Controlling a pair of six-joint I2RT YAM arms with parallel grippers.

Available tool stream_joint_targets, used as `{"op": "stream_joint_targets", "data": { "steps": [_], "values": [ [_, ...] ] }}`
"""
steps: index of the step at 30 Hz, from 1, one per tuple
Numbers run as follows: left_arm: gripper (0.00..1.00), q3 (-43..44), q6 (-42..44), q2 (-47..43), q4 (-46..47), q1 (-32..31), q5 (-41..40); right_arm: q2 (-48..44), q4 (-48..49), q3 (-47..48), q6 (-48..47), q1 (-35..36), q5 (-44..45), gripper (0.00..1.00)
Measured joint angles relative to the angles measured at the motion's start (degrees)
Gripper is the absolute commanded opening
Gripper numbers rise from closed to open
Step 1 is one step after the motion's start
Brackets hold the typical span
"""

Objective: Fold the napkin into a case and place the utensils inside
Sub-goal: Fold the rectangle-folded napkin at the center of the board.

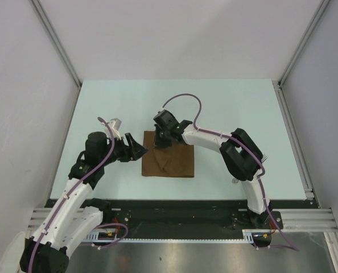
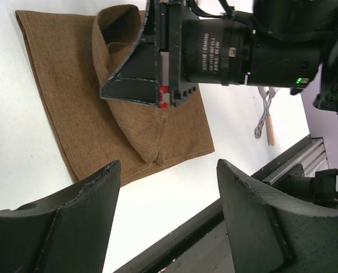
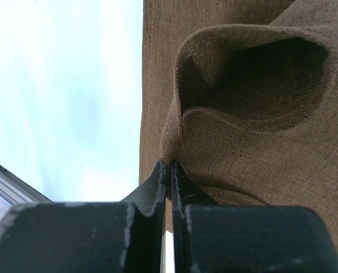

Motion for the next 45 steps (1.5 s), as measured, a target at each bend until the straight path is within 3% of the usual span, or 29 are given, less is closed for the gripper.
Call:
{"op": "stream_joint_targets", "data": {
  "steps": [31, 34, 37, 45],
  "values": [
    [0.74, -0.13, 0.48, -0.63, -0.5, 2.62, 2.64, 7.58, 0.85, 5.29, 1.86, 0.07, -3.37, 0.01],
    [0.74, -0.13, 0.55, -0.66, -0.5, 2.73, 2.75, 8.24, 0.9, 5.92, 1.9, 0.07, -3.56, 0.08],
    [0.75, -0.13, 0.57, -0.7, -0.55, 2.93, 2.78, 8.7, 0.94, 6.29, 1.77, 0.04, -3.98, 0.28],
    [0.82, -0.11, 0.74, -1.14, -2.6, 3.78, 0.92, 9.18, 0.83, 8.55, -0.85, -0.81, -11.34, 0.59]
  ]
}}
